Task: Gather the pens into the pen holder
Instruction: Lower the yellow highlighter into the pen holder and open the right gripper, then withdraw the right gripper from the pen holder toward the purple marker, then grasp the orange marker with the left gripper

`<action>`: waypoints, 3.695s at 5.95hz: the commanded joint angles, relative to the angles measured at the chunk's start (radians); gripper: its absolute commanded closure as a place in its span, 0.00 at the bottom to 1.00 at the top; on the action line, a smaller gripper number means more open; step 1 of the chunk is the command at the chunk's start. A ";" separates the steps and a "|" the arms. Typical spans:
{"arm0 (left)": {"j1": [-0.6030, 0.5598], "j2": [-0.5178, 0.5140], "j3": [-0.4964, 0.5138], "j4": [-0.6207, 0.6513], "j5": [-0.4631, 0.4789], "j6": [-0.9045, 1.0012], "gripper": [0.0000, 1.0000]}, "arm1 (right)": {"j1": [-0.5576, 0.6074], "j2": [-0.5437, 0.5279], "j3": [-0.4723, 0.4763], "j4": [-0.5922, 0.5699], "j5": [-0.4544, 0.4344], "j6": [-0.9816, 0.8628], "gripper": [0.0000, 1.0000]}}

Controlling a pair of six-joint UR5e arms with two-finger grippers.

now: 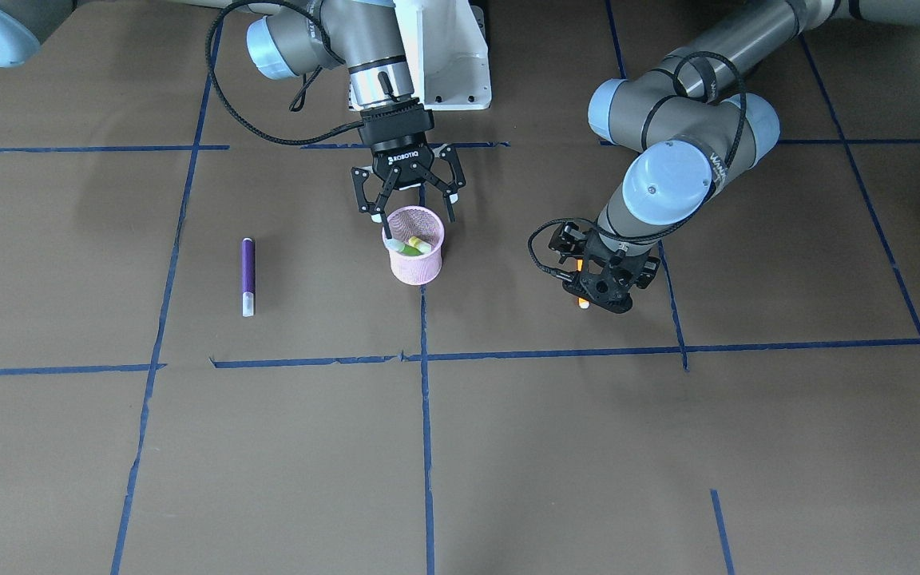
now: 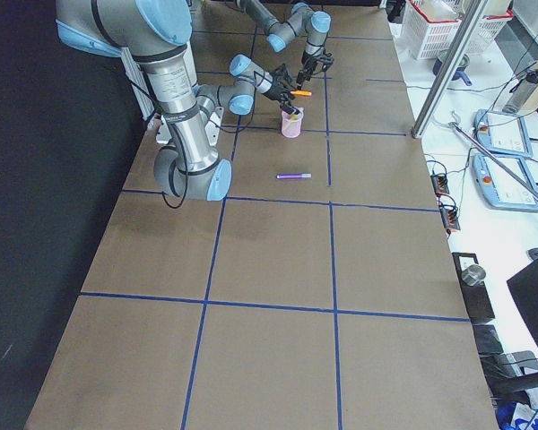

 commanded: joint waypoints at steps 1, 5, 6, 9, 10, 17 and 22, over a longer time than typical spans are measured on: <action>0.000 -0.006 0.000 0.000 0.000 0.000 0.00 | 0.048 0.038 0.030 -0.035 0.054 -0.004 0.00; 0.003 -0.005 0.005 0.000 0.000 -0.003 0.00 | 0.331 0.052 0.133 -0.356 0.497 -0.098 0.00; 0.003 -0.005 0.002 0.000 0.003 -0.003 0.00 | 0.383 0.035 0.133 -0.427 0.638 -0.151 0.00; 0.038 0.003 0.029 -0.005 0.006 -0.014 0.00 | 0.424 -0.050 0.142 -0.451 0.772 -0.182 0.00; 0.043 0.006 0.053 -0.052 0.020 -0.015 0.00 | 0.425 -0.051 0.144 -0.448 0.772 -0.182 0.00; 0.044 0.005 0.055 -0.078 0.020 -0.052 0.63 | 0.425 -0.050 0.148 -0.445 0.768 -0.182 0.00; -0.013 -0.002 0.019 -0.066 0.011 -0.049 0.97 | 0.430 -0.048 0.148 -0.443 0.769 -0.182 0.00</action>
